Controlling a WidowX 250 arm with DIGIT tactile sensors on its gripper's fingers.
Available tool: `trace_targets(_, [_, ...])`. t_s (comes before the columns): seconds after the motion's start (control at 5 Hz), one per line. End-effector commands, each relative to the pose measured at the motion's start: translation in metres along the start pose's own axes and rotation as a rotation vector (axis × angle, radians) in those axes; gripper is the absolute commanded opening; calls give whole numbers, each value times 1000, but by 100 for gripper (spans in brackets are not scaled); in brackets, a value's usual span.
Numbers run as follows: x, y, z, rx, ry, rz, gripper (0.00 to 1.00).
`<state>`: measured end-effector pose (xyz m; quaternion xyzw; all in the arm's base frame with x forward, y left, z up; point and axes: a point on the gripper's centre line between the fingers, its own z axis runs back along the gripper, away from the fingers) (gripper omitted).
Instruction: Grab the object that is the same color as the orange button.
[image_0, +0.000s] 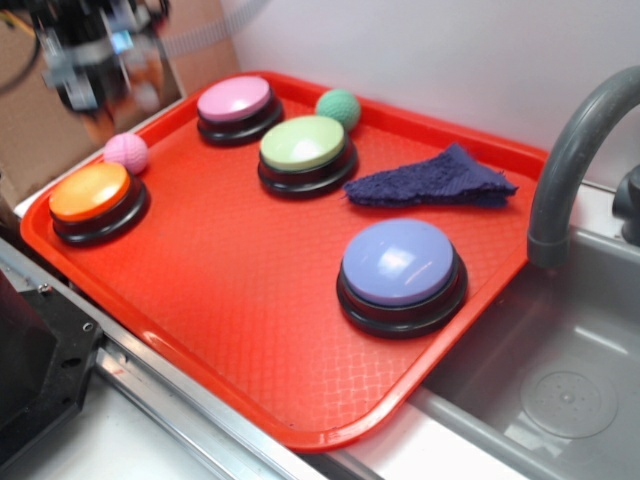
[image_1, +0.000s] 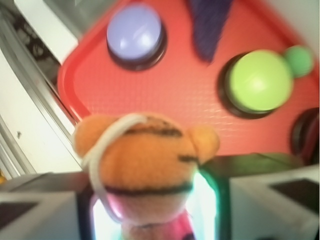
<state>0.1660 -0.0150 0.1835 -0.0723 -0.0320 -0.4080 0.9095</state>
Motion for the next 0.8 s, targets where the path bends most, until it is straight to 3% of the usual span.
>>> trace_targets(0.0, [6,-6,30,40,38,18,0])
trace_targets(0.4, [10,-1,40,100,86,2,0])
trace_targets(0.6, [7,-1,39,119,105,24,53])
